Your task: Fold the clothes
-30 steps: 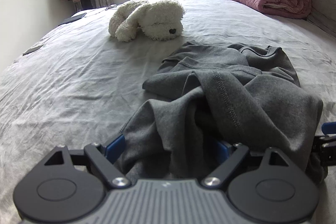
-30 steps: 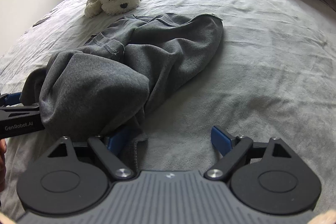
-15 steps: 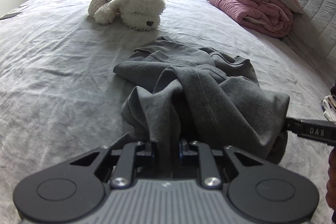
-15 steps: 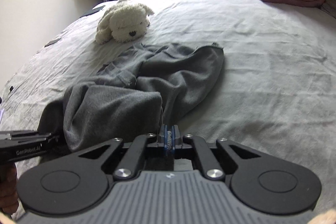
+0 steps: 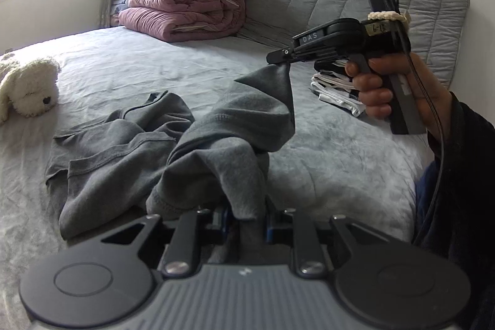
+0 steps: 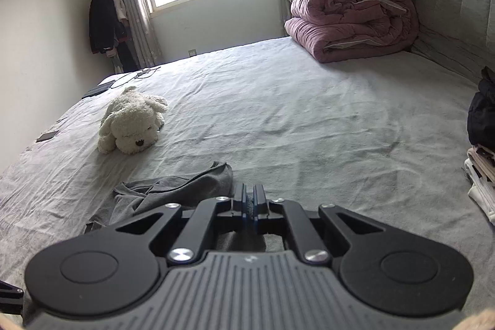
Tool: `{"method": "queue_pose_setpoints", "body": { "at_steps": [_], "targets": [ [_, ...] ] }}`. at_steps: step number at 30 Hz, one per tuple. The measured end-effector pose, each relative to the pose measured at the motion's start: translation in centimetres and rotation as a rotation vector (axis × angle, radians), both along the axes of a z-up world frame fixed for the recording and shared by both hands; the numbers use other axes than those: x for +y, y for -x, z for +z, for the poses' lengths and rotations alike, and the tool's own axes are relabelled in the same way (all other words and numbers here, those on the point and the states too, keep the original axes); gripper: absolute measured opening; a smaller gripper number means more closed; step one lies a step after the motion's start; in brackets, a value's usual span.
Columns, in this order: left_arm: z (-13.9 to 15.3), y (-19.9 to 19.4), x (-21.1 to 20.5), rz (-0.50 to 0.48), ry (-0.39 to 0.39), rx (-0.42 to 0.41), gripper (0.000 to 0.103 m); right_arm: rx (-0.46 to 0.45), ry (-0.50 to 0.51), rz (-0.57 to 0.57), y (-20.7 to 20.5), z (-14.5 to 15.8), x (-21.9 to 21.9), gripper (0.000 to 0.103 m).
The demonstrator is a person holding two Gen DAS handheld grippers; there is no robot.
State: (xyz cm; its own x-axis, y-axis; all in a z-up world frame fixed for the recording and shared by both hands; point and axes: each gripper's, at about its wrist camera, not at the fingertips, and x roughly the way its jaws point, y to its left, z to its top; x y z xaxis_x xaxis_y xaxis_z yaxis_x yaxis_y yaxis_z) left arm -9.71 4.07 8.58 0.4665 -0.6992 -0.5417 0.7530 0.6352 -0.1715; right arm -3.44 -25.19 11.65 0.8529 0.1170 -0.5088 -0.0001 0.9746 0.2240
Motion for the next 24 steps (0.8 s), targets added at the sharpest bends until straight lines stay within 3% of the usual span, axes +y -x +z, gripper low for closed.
{"method": "queue_pose_setpoints", "body": {
  "at_steps": [3,6,8,9,11,16,22,24],
  "targets": [
    [1.0,-0.5,2.2,0.016,0.072,-0.002,0.032,-0.001,-0.008,0.001,0.2,0.4,-0.3,0.006],
    [2.0,-0.6,4.5,0.043,0.184,-0.030,0.048,-0.027,-0.033,-0.016,0.7,0.9,-1.1,0.006],
    [1.9,-1.6,5.1,0.112,0.235,-0.009,0.074,-0.047,-0.079,0.007,1.1,1.4,-1.5,0.006],
    [1.3,-2.5,4.8,0.171,0.202,0.015,0.077,-0.053,-0.079,0.038,1.2,1.6,-1.2,0.006],
    [0.2,-4.3,4.1,0.290,0.120,0.063,0.077,-0.067,-0.075,0.100,1.6,2.1,-0.6,0.006],
    [-2.2,-7.6,2.9,0.443,-0.001,0.106,0.078,-0.130,-0.084,0.214,2.6,3.1,0.3,0.007],
    [-4.8,-11.0,2.4,0.579,-0.018,0.162,0.081,-0.187,-0.105,0.126,3.0,3.8,-1.4,0.007],
    [-5.6,-11.2,1.7,0.581,-0.053,0.157,0.067,-0.168,-0.099,0.111,2.8,3.7,-2.1,0.007]
  ]
}}
